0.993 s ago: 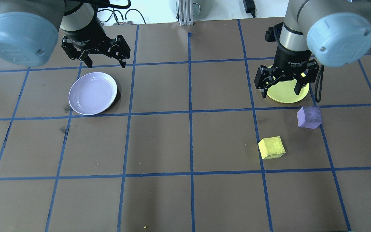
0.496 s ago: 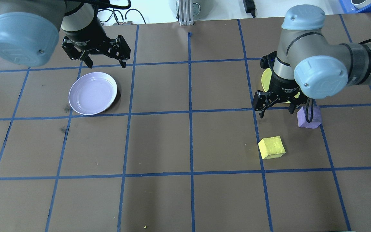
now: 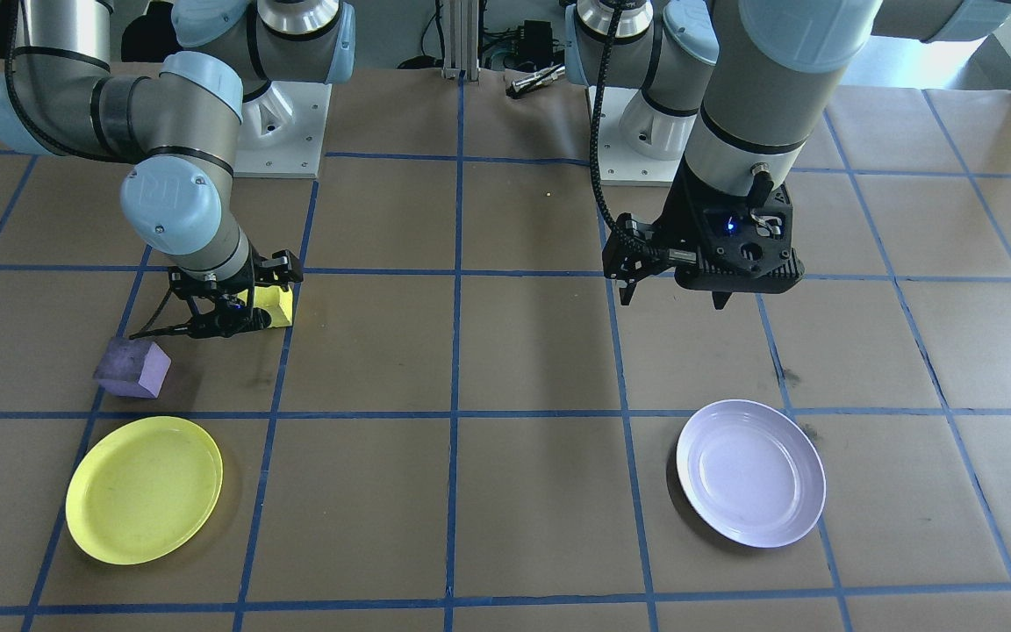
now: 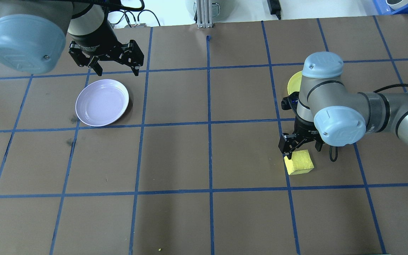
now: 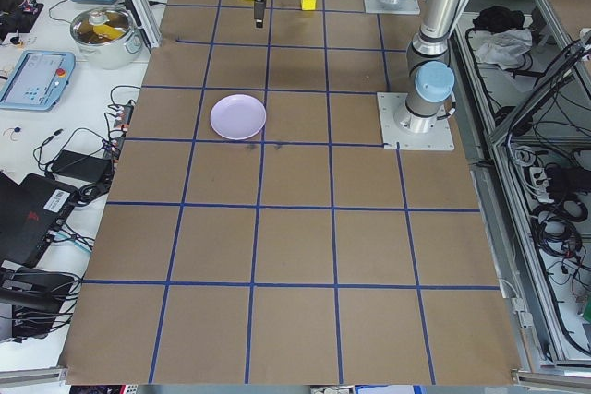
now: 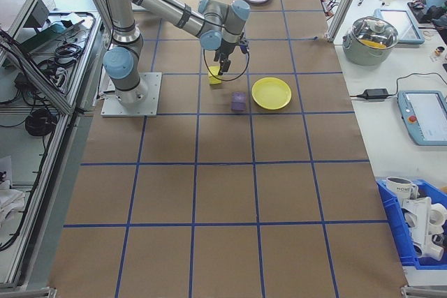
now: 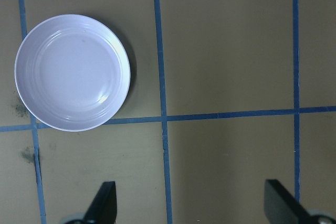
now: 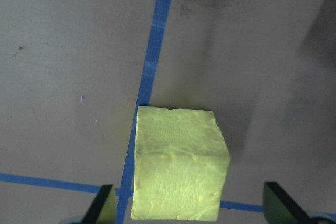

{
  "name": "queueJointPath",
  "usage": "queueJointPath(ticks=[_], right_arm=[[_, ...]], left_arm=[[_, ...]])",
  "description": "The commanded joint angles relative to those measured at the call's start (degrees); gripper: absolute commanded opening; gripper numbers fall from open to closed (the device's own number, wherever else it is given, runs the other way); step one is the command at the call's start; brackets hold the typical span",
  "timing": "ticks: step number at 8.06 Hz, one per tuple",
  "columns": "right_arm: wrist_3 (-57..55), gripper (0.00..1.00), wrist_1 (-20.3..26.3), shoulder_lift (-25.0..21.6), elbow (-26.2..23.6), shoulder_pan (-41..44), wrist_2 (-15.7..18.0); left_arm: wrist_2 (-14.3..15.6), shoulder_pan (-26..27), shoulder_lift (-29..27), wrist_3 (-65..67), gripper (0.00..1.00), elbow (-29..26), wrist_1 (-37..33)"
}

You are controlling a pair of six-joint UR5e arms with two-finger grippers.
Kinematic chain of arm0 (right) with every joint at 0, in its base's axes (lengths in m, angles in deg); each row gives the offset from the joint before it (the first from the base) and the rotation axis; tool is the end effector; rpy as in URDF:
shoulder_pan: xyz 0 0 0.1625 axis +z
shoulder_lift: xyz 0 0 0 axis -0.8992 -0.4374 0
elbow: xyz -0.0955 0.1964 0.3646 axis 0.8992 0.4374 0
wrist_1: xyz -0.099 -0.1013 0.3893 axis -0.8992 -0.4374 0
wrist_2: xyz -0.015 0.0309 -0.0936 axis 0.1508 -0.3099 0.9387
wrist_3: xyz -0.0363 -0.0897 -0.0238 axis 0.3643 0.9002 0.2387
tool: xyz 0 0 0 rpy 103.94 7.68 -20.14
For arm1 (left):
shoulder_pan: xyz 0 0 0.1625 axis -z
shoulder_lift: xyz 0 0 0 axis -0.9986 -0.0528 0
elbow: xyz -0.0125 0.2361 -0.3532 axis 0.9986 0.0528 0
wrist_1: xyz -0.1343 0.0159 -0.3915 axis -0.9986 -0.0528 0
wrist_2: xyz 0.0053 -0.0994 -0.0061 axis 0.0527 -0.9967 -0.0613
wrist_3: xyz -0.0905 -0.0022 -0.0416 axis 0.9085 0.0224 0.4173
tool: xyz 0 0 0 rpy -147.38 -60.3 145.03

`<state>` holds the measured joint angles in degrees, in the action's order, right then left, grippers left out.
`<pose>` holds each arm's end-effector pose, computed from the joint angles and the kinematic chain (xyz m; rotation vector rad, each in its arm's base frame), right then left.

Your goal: Sort blocks by color into plates

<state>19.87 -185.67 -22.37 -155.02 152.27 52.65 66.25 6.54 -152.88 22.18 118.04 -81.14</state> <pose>0.1079 -0.4523 0.2305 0.3200 -3.0156 -0.4665 -0.1648 -0.5385 0.4638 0.0615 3.1250 -0.1218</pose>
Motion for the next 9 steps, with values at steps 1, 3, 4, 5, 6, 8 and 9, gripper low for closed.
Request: queueJointPath(ticks=[1, 3, 4, 5, 6, 8, 9], right_arm=[[0.07, 0.92, -4.1, 2.6, -4.01, -0.15, 0.63], [-0.29, 0.67, -9.54, 3.67, -6.55, -0.06, 0.63], [-0.37, 0.38, -9.38, 3.58, -6.3, -0.06, 0.37], [-0.55, 0.26, -8.68, 3.32, -5.34, -0.06, 0.46], [-1.51, 0.25, -6.06, 3.32, -3.07, -0.06, 0.37], [-1.69, 0.27, 1.22, 3.58, 5.95, -0.06, -0.07], [-1.69, 0.28, 4.3, 4.8, 12.36, -0.15, 0.1]], left_arm=[[-0.08, 0.0, -0.17, 0.0, 1.0, 0.03, 0.26], [0.18, 0.0, -0.09, 0.0, 1.0, 0.03, 0.26], [0.27, 0.0, 0.17, -0.17, 1.0, 0.03, 0.26], [0.27, 0.0, 0.26, -0.35, 1.0, 0.03, 0.26], [0.01, 0.0, 0.18, -0.35, 1.0, 0.03, 0.35], [0.18, 0.0, 0.35, -0.44, 1.0, -0.05, 0.35], [0.35, 0.0, 0.35, -0.44, 1.0, -0.06, 0.35]])
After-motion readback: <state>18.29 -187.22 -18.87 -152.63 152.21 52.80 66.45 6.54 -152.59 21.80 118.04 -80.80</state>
